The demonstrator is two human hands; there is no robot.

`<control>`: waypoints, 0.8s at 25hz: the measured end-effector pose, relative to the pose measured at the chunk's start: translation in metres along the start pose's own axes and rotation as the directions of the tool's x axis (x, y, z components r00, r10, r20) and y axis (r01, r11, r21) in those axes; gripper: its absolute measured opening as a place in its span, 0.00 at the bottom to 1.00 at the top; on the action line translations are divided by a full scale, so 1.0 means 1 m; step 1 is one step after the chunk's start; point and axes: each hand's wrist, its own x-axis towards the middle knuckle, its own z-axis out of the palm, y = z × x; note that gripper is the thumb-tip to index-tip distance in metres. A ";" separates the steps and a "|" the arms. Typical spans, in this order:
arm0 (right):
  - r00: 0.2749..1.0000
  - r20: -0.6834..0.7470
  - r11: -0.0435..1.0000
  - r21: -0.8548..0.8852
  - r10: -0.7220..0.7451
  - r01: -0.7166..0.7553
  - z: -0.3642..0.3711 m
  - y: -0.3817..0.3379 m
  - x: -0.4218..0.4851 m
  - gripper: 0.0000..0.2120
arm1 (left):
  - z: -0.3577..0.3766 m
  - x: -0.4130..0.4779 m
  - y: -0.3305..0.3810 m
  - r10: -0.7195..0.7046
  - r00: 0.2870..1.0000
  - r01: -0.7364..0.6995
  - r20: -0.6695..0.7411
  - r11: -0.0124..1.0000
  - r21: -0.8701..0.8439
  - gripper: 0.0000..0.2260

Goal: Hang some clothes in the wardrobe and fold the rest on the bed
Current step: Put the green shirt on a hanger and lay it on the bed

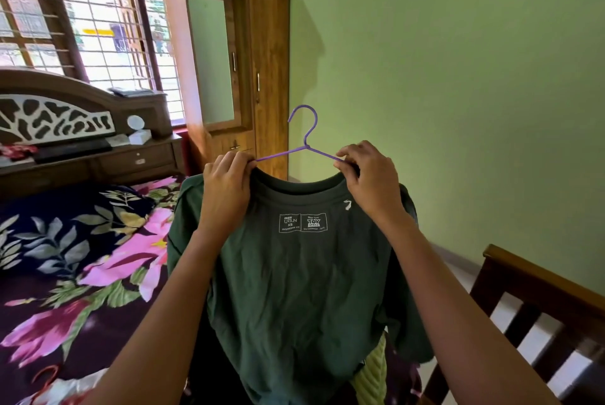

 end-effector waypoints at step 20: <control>0.940 -0.337 0.996 0.055 -0.050 0.073 -0.080 -0.170 -0.130 0.13 | -0.211 -0.131 0.060 -0.040 0.968 0.094 -0.249 0.973 0.209 0.08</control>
